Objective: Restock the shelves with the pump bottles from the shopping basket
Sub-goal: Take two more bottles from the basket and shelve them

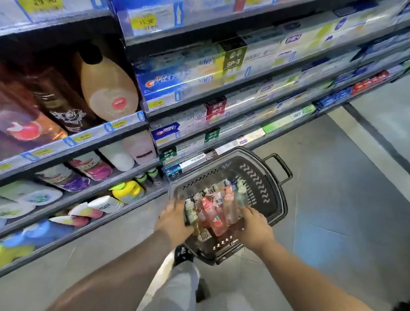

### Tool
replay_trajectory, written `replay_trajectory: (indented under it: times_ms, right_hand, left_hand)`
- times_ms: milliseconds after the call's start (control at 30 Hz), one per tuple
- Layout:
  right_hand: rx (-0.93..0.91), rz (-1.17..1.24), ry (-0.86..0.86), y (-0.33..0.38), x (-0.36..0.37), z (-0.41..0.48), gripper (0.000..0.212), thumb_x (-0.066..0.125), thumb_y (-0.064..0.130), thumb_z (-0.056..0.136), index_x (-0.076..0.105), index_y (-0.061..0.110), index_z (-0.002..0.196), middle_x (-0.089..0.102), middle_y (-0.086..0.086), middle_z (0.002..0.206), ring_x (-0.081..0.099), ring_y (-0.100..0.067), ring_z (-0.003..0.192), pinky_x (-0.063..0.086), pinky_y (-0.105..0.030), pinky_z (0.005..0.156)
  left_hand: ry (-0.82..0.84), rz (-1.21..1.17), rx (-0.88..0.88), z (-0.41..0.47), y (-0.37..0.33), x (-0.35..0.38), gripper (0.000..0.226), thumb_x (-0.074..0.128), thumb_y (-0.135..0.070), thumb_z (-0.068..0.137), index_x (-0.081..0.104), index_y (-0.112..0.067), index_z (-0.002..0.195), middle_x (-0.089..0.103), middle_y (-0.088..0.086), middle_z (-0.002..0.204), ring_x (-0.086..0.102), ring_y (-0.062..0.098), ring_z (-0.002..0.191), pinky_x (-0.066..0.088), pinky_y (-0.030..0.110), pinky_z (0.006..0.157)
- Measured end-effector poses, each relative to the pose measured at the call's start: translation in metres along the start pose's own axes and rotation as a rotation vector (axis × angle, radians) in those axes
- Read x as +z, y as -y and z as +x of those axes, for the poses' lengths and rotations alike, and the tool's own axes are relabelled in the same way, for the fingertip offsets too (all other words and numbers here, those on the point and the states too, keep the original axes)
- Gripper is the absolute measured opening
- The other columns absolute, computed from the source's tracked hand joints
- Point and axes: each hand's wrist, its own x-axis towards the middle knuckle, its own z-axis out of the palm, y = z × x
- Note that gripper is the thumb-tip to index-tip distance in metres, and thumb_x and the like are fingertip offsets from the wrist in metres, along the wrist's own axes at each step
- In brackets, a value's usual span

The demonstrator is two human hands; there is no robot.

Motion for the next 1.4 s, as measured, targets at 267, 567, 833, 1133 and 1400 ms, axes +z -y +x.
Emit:
replay_trajectory:
  times_ms: [267, 567, 833, 1133, 1400]
  right_hand:
    - [-0.08, -0.066, 0.153, -0.038, -0.004, 0.107, 0.071, 0.065, 0.036, 0.08, 0.033, 0.021, 0.142, 0.038, -0.005, 0.144, 0.037, -0.031, 0.13, 0.037, -0.039, 0.104]
    - [-0.288, -0.058, 0.302, -0.098, 0.058, 0.219, 0.041, 0.058, 0.024, 0.083, 0.05, 0.017, 0.123, 0.054, -0.004, 0.124, 0.051, -0.027, 0.116, 0.043, -0.041, 0.097]
    - [-0.327, -0.18, 0.332, -0.147, 0.15, 0.306, 0.056, 0.057, 0.028, 0.088, 0.035, 0.029, 0.139, 0.046, -0.002, 0.134, 0.044, -0.025, 0.123, 0.035, -0.038, 0.104]
    - [-0.425, -0.188, 0.224, -0.17, 0.235, 0.388, 0.051, 0.049, 0.023, 0.091, 0.031, 0.022, 0.139, 0.043, -0.003, 0.136, 0.049, -0.023, 0.118, 0.04, -0.036, 0.095]
    - [-0.35, -0.021, 0.187, -0.147, 0.256, 0.416, 0.054, 0.05, 0.03, 0.094, 0.028, 0.018, 0.141, 0.045, -0.013, 0.137, 0.056, -0.032, 0.111, 0.045, -0.041, 0.089]
  left_hand:
    - [0.046, -0.136, -0.201, 0.075, -0.023, 0.043, 0.087, 0.066, -0.035, 0.079, 0.015, -0.024, 0.149, 0.018, 0.008, 0.154, 0.041, 0.031, 0.128, 0.04, 0.037, 0.103]
    - [-0.026, -0.33, -0.481, 0.141, -0.028, 0.172, 0.066, 0.062, -0.034, 0.083, 0.032, -0.018, 0.14, 0.037, 0.01, 0.138, 0.045, 0.03, 0.122, 0.041, 0.037, 0.097]
    - [0.046, -0.285, -0.546, 0.238, -0.009, 0.29, 0.074, 0.066, -0.033, 0.081, 0.026, -0.019, 0.142, 0.034, 0.01, 0.14, 0.044, 0.029, 0.123, 0.042, 0.041, 0.099]
    - [-0.159, -0.516, -0.843, 0.343, 0.01, 0.387, 0.119, 0.082, -0.041, 0.064, 0.0, -0.014, 0.145, 0.03, 0.016, 0.142, 0.036, 0.035, 0.13, 0.036, 0.045, 0.106]
    - [-0.371, -0.58, -0.819, 0.347, 0.024, 0.399, 0.114, 0.085, -0.047, 0.052, 0.015, -0.016, 0.136, 0.037, 0.011, 0.127, 0.043, 0.029, 0.119, 0.039, 0.039, 0.1]
